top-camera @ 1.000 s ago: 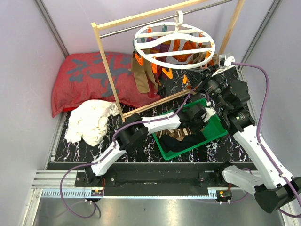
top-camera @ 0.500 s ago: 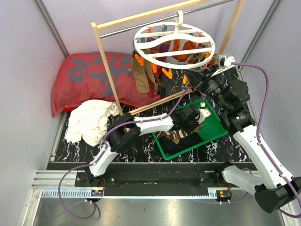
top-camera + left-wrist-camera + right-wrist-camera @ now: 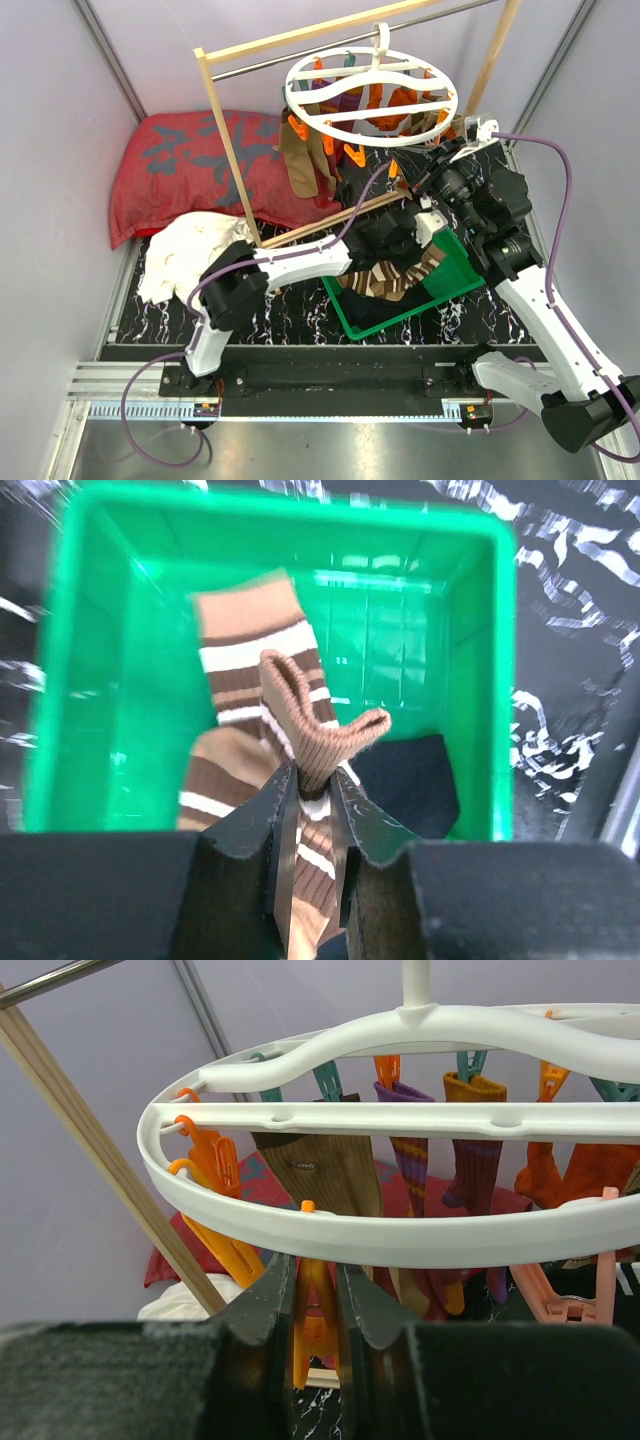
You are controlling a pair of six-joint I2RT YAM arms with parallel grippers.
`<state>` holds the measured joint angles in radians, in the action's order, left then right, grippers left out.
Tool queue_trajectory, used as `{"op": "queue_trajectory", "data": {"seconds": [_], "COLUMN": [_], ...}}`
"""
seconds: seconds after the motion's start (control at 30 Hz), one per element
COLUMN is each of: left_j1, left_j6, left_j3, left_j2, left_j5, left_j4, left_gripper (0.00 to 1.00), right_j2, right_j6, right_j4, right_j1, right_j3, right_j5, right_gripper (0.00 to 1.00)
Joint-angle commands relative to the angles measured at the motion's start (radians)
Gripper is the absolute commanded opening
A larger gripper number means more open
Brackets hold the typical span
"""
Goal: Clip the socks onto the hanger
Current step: Pick up the sock from the bin.
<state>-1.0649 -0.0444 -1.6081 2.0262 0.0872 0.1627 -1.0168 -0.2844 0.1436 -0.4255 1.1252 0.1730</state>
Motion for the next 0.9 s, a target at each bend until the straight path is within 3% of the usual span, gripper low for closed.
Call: {"op": "queue_trajectory", "data": {"seconds": [0.0, 0.17, 0.3, 0.73, 0.87], "left_j1": [0.006, 0.006, 0.006, 0.046, 0.060], "left_j6": [-0.041, -0.055, -0.066, -0.118, -0.135], "left_j3": [-0.032, -0.067, -0.033, 0.390, 0.453], "left_j2": [0.075, 0.124, 0.086, -0.336, -0.426], "left_j5": [0.066, 0.069, 0.046, -0.073, -0.108], "left_j4": [-0.023, -0.028, -0.055, -0.409, -0.468], "left_gripper": [0.22, 0.16, 0.00, 0.00, 0.00], "right_j2": [0.009, 0.004, 0.009, 0.017, 0.020], "right_j6": [0.007, 0.004, 0.008, 0.013, 0.016], "right_j4": [-0.019, -0.016, -0.019, -0.024, -0.025], "right_j1": [-0.007, -0.007, -0.006, -0.007, -0.007], "right_j3": [0.008, 0.004, 0.001, 0.016, 0.021], "right_j5": [-0.041, -0.040, -0.041, -0.044, -0.044], "right_gripper": [0.18, 0.19, 0.19, 0.19, 0.19]}}
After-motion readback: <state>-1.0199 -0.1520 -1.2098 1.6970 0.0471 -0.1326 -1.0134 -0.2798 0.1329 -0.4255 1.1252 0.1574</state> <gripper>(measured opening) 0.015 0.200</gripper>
